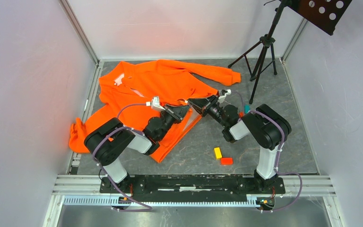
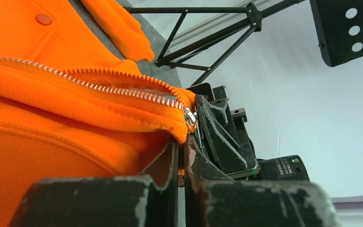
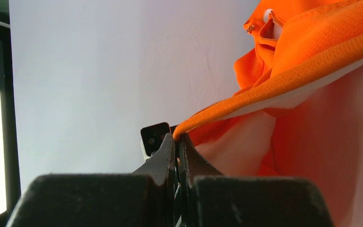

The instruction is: Zip up the jacket

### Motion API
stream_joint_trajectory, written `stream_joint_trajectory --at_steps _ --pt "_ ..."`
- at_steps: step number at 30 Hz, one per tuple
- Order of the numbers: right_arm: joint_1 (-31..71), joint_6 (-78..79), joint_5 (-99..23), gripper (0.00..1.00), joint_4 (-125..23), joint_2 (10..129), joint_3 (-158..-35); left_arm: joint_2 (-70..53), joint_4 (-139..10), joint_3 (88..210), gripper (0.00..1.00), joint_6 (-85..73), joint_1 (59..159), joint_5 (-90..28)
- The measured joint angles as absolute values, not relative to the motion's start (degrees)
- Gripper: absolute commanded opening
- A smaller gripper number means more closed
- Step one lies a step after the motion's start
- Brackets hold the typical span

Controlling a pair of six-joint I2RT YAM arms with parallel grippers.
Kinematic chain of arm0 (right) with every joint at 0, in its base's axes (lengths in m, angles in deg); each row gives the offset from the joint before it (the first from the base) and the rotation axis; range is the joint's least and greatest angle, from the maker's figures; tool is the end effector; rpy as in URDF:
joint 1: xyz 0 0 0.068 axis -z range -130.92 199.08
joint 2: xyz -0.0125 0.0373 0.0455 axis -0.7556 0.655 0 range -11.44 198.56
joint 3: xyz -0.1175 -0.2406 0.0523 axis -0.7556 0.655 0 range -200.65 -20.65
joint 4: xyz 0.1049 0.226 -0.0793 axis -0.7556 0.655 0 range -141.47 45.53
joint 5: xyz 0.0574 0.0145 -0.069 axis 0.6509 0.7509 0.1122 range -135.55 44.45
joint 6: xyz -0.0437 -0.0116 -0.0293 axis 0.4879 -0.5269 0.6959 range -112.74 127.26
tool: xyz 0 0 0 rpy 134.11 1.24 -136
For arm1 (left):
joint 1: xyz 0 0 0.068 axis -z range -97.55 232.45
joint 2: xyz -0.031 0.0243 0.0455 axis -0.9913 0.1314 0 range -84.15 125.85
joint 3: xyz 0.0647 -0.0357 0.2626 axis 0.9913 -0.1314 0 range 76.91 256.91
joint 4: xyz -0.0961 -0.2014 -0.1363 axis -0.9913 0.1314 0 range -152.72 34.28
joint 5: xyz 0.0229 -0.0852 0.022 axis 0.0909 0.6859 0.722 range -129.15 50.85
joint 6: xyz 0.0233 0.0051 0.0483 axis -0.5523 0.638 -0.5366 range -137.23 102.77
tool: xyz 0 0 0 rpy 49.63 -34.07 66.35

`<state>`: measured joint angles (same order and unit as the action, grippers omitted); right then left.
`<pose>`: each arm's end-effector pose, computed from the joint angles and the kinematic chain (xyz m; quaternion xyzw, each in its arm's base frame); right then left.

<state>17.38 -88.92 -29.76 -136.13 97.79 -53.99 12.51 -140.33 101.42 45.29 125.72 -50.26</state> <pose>0.2773 0.1826 0.1564 0.2558 0.6010 0.7148 0.2500 0.2168 -0.1947 0.1712 -0.1826 0.6481 -0.5481 0.4963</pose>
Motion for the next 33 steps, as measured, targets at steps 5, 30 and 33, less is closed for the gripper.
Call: stream_joint_trajectory --at_steps 5,30,33 --pt "17.4 -88.9 -30.7 0.0 -135.4 97.8 -54.2 12.8 -136.9 103.3 0.02 43.8 125.5 -48.8" --pt "19.0 -85.5 -28.8 0.12 -135.4 98.3 -52.6 9.7 -124.4 106.3 0.02 38.1 126.1 -47.0" --pt "20.0 -84.2 -28.6 0.17 -135.4 98.3 -50.9 11.0 -120.2 108.4 0.02 39.6 126.1 -45.1"
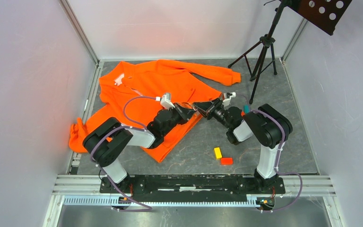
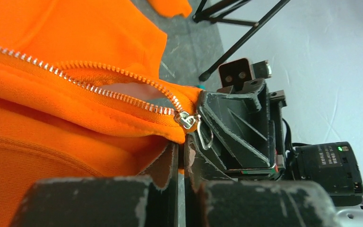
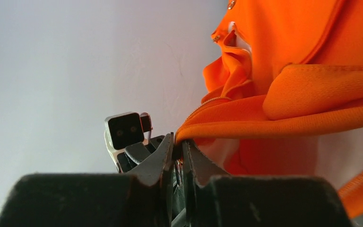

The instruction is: Zip up the jacket

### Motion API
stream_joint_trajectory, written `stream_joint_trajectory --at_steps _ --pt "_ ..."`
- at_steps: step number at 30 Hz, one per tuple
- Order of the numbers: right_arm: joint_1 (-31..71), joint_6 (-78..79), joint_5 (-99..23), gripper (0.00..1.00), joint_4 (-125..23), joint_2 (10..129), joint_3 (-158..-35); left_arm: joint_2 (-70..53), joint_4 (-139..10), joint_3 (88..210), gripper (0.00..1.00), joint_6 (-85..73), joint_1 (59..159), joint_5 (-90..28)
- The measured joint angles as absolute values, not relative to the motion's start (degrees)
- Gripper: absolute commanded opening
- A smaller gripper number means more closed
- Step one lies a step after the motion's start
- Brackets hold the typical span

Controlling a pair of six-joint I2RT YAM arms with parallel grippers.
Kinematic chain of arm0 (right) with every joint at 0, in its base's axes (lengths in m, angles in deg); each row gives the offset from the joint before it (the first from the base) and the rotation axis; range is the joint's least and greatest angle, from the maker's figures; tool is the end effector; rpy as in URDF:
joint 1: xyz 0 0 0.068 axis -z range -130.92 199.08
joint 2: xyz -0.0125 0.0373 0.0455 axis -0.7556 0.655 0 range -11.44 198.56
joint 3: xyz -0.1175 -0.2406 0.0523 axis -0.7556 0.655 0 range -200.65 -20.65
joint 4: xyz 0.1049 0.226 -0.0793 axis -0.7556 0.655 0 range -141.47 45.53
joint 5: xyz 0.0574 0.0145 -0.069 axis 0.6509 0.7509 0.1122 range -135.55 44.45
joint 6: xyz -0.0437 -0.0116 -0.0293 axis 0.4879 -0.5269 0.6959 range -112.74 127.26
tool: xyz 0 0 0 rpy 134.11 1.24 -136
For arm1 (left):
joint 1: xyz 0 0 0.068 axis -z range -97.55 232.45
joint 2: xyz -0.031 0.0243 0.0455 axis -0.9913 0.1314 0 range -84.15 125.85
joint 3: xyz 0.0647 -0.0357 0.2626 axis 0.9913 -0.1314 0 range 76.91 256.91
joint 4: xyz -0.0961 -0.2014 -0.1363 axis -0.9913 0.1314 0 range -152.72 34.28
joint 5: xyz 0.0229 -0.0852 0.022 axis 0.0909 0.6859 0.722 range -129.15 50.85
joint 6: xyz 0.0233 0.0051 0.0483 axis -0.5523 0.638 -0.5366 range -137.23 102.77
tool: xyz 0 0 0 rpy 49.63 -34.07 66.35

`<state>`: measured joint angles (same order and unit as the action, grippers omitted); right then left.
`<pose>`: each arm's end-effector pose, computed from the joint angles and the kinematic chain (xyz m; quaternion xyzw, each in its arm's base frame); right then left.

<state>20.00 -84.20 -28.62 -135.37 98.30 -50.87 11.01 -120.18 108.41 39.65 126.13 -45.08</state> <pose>0.2750 0.1648 0.1403 0.2557 0.6309 0.6797 0.2730 0.2304 -0.2149 0.1716 -0.1197 0.7344 -0.4884 0.4558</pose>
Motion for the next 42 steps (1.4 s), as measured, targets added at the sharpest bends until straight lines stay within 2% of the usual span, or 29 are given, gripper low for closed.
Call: stream_joint_trajectory --at_steps 4,11,19,25,28,30,42 --pt "21.4 -82.9 -27.1 0.27 -135.5 98.3 -48.6 13.1 -115.8 110.5 0.02 41.6 126.2 -42.6" --pt "23.6 -80.6 -24.0 0.38 -135.9 100.0 -42.9 19.6 -111.0 113.1 0.04 46.1 126.8 -36.7" --pt "28.1 -76.8 -18.5 0.41 -136.1 100.3 -36.6 22.3 -104.6 116.4 0.11 46.3 127.5 -33.2" --pt "28.6 -75.6 -16.9 0.42 -136.2 101.6 -36.2 23.3 -102.4 117.7 0.23 45.7 127.5 -32.3" --pt "29.1 -74.0 -16.2 0.45 -136.3 101.6 -36.2 23.2 -101.6 117.7 0.39 44.6 127.5 -31.7" --pt "29.6 -72.9 -15.8 0.47 -136.3 101.5 -36.2 22.6 -100.4 117.7 0.46 43.5 127.5 -31.4" --pt "32.5 -60.5 -12.8 0.51 -136.1 94.9 -34.1 14.3 -94.9 117.4 0.56 38.3 127.6 -25.8"
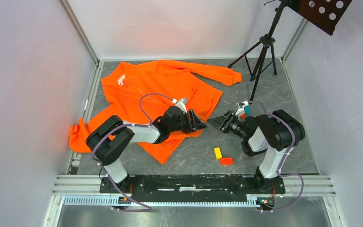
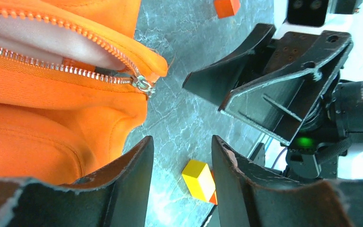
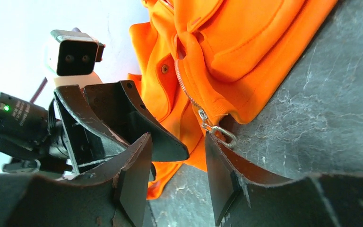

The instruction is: Zip up the jacket

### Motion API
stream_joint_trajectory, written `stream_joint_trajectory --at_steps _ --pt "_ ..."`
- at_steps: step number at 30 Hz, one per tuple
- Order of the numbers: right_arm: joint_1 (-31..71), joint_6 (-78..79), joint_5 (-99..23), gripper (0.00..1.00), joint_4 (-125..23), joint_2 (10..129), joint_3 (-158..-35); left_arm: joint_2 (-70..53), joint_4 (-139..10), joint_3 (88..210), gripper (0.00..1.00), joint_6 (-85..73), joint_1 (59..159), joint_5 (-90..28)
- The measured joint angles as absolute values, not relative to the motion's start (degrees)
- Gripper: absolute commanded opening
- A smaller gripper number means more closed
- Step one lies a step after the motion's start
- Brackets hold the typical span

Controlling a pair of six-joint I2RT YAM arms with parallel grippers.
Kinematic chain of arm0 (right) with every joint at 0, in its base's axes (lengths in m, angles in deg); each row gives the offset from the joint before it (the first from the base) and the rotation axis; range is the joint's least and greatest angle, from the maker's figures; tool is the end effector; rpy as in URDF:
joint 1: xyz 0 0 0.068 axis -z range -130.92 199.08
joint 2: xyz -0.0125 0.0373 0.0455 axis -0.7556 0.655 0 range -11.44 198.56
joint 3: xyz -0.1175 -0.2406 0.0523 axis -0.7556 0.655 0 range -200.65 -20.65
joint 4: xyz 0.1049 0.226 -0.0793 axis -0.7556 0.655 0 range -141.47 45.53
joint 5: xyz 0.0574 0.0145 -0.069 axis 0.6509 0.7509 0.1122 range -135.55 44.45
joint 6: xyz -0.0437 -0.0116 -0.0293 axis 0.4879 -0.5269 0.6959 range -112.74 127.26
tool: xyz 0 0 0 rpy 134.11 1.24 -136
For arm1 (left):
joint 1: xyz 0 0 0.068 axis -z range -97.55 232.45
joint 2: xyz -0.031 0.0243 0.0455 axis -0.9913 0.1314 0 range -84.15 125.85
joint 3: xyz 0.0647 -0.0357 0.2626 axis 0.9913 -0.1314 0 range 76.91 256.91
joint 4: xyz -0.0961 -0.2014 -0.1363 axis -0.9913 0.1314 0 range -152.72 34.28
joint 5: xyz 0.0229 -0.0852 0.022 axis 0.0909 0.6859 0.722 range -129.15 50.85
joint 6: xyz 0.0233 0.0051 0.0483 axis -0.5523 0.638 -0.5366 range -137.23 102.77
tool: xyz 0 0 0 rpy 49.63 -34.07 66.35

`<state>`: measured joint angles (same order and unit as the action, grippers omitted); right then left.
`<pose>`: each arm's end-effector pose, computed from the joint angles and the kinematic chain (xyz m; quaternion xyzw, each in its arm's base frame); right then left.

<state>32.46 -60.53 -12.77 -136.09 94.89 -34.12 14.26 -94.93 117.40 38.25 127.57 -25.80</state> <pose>0.2290 0.0884 0.1043 0.1467 0.7340 0.5798 0.3218 0.2323 -0.2449 0.1518 -0.0143 0.8431 -0.4695 0.2618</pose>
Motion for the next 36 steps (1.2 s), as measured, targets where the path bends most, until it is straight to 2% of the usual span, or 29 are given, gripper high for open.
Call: stream_joint_trajectory --at_steps 9,14,20,23,27,30,36 --pt "34.0 -44.5 -11.2 0.5 -127.1 86.4 -31.7 5.0 -84.5 117.8 0.61 29.4 127.6 -25.4" --pt "34.1 -36.8 -9.4 0.51 -117.5 86.0 -35.9 0.1 -76.9 120.4 0.63 21.5 127.6 -26.9" --pt "34.1 -34.0 -7.9 0.56 -115.2 89.1 -39.1 -1.8 -71.8 123.6 0.78 14.4 127.6 -25.4" --pt "34.1 -34.3 -7.2 0.56 -115.3 91.5 -39.1 -1.8 -70.3 124.8 0.8 12.2 127.6 -24.8" --pt "34.1 -36.6 -5.8 0.49 -118.7 94.0 -39.2 -1.6 -68.6 126.2 0.75 10.3 127.6 -25.0" --pt "34.1 -39.7 -4.6 0.44 -122.7 96.7 -39.2 -0.2 -68.5 127.8 0.66 10.3 127.3 -25.3" --pt "34.1 -44.9 -3.3 0.36 -129.7 99.0 -38.8 7.1 -69.6 131.0 0.56 12.9 124.5 -23.4"
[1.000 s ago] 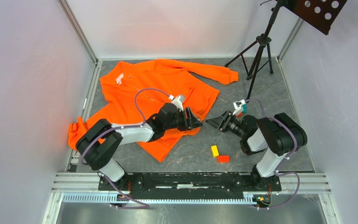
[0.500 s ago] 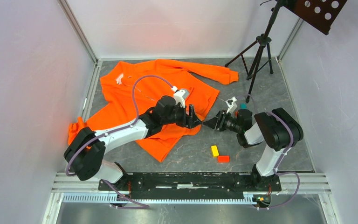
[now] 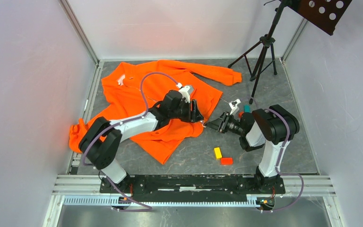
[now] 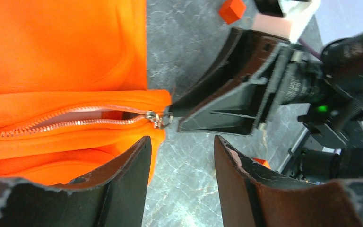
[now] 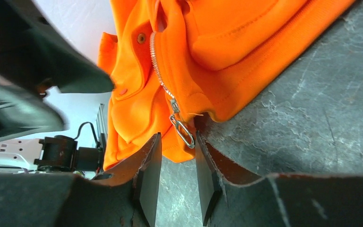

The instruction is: Zip up the jacket

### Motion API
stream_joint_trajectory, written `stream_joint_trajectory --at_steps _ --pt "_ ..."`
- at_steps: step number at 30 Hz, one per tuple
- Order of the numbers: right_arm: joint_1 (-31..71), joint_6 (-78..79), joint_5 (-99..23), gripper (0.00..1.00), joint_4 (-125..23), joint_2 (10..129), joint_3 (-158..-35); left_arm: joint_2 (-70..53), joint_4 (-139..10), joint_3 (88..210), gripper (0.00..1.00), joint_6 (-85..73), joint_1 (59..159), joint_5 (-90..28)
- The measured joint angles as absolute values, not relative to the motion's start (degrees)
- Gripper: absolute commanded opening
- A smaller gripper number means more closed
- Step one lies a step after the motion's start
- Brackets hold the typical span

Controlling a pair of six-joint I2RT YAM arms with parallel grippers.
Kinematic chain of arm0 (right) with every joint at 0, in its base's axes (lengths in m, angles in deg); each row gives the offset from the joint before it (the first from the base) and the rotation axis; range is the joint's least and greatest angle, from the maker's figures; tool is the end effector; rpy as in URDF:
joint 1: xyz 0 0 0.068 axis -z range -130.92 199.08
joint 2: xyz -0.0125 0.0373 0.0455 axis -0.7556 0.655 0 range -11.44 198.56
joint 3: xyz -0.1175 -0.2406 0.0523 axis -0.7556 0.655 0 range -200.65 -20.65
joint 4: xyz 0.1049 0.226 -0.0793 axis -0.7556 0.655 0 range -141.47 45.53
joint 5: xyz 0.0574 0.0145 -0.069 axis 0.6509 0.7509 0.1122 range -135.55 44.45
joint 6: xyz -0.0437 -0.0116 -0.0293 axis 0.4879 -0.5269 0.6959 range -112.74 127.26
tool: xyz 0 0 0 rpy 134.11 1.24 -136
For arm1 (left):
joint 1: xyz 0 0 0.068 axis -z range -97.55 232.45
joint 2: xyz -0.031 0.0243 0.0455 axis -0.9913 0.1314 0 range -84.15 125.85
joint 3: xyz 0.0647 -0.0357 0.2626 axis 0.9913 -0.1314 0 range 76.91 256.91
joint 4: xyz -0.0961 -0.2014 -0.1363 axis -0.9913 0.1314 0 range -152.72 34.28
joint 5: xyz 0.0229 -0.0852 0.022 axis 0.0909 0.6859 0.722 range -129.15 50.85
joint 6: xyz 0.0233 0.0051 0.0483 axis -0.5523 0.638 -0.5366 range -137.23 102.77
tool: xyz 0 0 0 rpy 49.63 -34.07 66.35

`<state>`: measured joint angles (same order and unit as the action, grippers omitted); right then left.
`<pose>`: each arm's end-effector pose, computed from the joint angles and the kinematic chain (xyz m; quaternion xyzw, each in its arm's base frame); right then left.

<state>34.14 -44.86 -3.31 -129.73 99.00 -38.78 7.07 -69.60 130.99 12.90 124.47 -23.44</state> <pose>0.2447 0.0900 0.0894 0.0243 0.7676 0.5538 0.3216 0.2541 -0.2419 0.2228 0.1567 0.8473 -0.3863 0.3290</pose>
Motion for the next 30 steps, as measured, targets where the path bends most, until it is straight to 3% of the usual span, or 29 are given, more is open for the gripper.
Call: stream_joint_trajectory --at_steps 4,21,27,30 --pt "34.1 -46.1 -3.1 0.28 -132.0 99.0 -38.7 11.5 -69.8 132.1 0.5 14.4 123.4 -23.1" --pt "34.1 -48.7 -3.0 0.24 -134.7 100.3 -38.7 14.7 -71.0 133.1 0.36 15.3 123.0 -24.1" --pt "33.4 -49.7 -2.6 0.2 -135.2 101.0 -39.0 14.7 -71.4 131.3 0.35 15.5 123.0 -24.2" --pt "32.9 -50.0 -2.4 0.19 -135.4 101.0 -39.2 14.7 -71.4 130.1 0.41 17.3 123.0 -24.8"
